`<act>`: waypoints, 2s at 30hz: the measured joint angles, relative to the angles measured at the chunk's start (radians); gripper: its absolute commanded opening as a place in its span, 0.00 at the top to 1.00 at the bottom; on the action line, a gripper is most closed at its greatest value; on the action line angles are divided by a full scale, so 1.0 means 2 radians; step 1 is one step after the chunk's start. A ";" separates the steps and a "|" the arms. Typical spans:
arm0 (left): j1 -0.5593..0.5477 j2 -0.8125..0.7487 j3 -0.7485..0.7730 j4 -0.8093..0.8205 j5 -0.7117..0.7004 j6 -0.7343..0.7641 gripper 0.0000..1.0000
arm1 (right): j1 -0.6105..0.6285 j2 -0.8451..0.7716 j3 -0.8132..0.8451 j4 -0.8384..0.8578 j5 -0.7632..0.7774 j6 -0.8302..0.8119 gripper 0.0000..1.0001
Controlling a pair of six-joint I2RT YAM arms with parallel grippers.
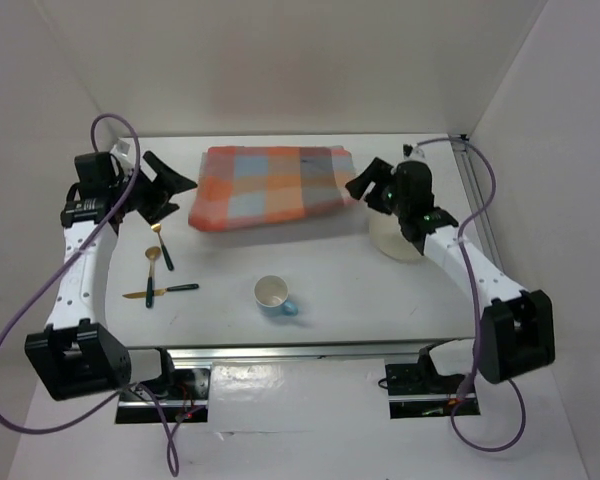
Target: Set the dinner table for one person
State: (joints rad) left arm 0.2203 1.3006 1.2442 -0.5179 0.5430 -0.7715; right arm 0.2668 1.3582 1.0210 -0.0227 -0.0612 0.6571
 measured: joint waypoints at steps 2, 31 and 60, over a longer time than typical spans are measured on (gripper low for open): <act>0.006 -0.024 -0.008 -0.022 -0.015 0.011 0.20 | 0.011 -0.037 -0.043 -0.017 -0.003 -0.003 0.09; -0.128 0.370 0.130 -0.031 -0.212 0.058 1.00 | 0.035 0.363 0.207 -0.146 -0.001 -0.072 1.00; -0.165 0.228 -0.094 0.011 -0.216 0.046 1.00 | 0.036 0.163 -0.062 -0.105 0.010 -0.024 1.00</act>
State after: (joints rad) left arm -0.1097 1.7561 1.0557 -0.4965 0.1101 -0.6792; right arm 0.3382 1.6833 0.8963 -0.2337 -0.0410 0.6086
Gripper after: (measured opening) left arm 0.039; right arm 0.029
